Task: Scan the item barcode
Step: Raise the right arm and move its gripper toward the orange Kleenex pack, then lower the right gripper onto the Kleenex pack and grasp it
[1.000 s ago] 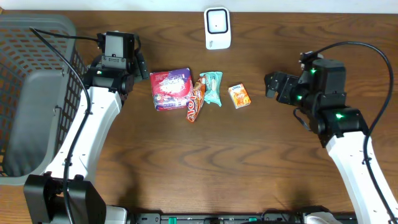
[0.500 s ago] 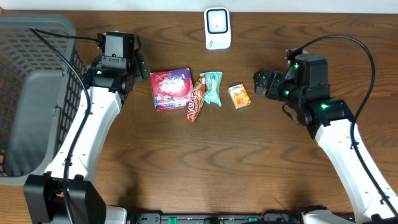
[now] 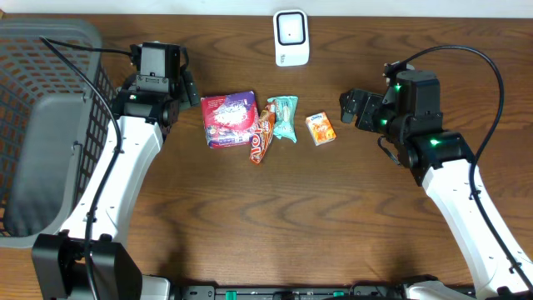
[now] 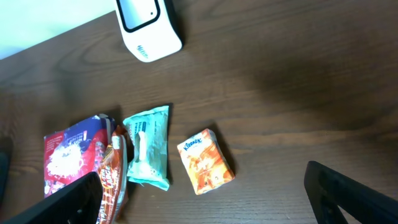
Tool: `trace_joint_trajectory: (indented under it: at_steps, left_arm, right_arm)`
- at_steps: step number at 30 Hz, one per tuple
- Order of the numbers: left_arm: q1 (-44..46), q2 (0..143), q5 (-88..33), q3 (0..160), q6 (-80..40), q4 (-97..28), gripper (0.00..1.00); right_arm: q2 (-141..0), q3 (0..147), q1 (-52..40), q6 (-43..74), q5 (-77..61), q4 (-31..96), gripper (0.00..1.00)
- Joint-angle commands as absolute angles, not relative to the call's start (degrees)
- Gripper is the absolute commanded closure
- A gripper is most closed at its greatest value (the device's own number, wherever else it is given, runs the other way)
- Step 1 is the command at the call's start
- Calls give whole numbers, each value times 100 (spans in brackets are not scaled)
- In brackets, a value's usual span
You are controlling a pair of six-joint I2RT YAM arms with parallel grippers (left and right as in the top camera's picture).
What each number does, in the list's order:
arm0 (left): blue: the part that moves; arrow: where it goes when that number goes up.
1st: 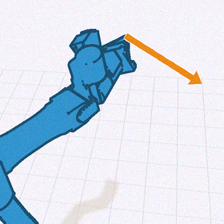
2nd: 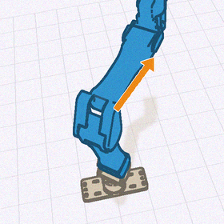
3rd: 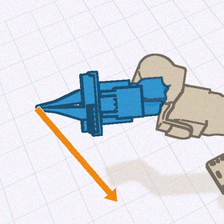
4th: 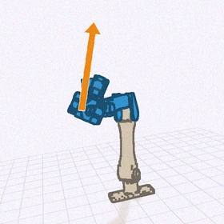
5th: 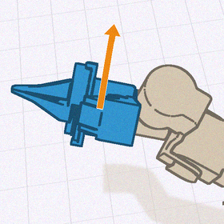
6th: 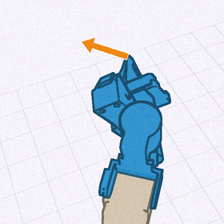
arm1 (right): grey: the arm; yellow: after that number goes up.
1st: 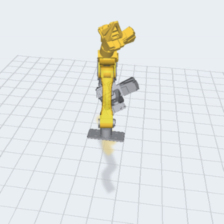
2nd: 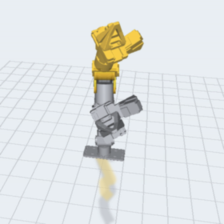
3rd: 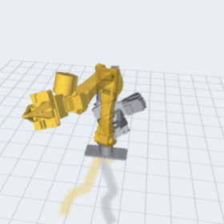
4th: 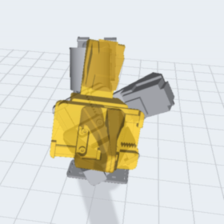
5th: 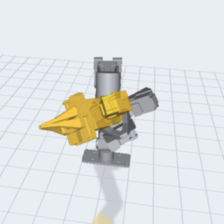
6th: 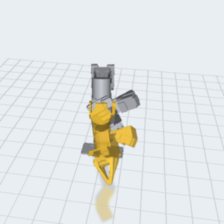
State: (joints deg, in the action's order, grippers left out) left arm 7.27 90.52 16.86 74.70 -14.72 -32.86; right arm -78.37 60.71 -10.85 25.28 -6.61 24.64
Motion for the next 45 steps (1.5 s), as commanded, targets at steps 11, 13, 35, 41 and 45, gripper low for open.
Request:
trace_joint_trajectory:
  at_steps: [11,13,35,41,45]
  left_arm:
    - [714,9065,1761,7502,-1398,-3297,1]
    - [714,9065,1761,7502,-1398,-3297,0]
    - [714,9065,1761,7502,-1398,-3297,1]
    - [714,9065,1761,7502,-1398,-3297,1]
    - [714,9065,1761,7502,-1398,-3297,1]
  right_arm:
    - [-8047,6184,-1221,2871,-635,2469,1]
    - [-8110,6184,-1251,2871,-635,2469,1]
    - [-9406,6184,-1317,2814,-969,1793,52]
    - [-9784,6254,-1288,2582,-1483,1743,34]
    - [-9786,6772,-1221,2080,-1511,2571,33]
